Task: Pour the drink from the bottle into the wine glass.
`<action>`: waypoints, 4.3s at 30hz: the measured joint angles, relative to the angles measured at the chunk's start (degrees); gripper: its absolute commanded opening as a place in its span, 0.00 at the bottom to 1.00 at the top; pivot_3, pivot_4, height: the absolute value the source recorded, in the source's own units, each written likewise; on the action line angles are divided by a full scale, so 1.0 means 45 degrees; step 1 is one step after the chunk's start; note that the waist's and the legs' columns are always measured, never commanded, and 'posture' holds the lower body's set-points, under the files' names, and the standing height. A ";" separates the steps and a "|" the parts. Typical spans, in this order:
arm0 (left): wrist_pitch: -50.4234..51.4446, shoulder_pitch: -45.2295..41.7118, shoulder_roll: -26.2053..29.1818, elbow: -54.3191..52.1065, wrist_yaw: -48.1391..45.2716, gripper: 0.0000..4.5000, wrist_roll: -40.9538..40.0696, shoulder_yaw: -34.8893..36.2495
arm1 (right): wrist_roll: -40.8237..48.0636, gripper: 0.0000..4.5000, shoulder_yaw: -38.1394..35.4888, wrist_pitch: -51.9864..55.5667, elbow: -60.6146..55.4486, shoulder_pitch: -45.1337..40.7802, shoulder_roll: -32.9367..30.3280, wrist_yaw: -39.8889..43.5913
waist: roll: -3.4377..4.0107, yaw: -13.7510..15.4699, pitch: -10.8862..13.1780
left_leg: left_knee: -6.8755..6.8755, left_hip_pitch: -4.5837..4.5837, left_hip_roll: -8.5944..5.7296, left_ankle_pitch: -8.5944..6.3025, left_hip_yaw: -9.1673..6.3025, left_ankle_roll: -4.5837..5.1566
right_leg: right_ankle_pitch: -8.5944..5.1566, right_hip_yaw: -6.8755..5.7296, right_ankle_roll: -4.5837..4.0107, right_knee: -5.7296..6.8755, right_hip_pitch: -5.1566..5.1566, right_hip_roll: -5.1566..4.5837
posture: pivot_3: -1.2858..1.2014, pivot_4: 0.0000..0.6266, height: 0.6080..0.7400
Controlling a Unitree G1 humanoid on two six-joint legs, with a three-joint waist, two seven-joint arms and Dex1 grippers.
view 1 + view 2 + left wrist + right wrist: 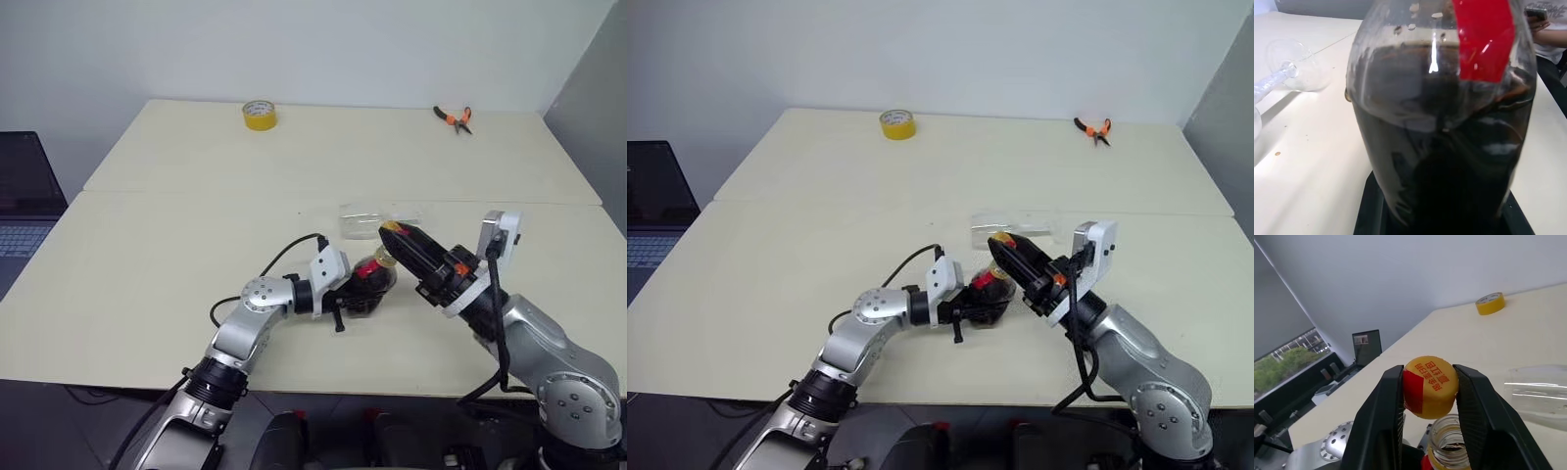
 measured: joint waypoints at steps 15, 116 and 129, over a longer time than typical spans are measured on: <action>0.0025 0.0089 -0.0095 0.0018 0.0352 0.15 -0.0073 0.0207 | -0.7093 0.27 -0.1354 -0.3102 0.0832 0.4042 -0.2638 0.1205 | 0.0000 0.0044 -0.0001 | 0.0005 0.0006 -0.0012 0.0001 0.0010 -0.0001 | 0.0000 0.0006 0.0003 0.0001 0.0007 -0.0011 | 0.52 0.24 1.00; -0.0363 0.6181 0.0977 -0.3962 0.6733 1.00 0.0805 0.3222 | -1.5020 1.00 0.4095 -0.4816 0.3391 -0.1133 -0.3363 0.3177 | -0.0014 0.0061 -0.0012 | -0.0007 0.0062 -0.0014 0.0003 0.0012 -0.0009 | 0.0004 -0.0009 0.0001 0.0014 0.0039 -0.0034 | 0.52 0.24 1.00; 0.2085 0.1870 0.2688 -0.3355 0.1943 1.00 -0.1471 0.2487 | -2.2007 1.00 0.6796 -0.6496 0.9648 -0.4088 -0.3397 0.1941 | -0.0015 0.0011 -0.0012 | -0.0011 0.0049 -0.0010 0.0017 0.0062 -0.0034 | -0.0002 0.0033 -0.0010 0.0008 0.0010 -0.0029 | 0.52 0.24 1.00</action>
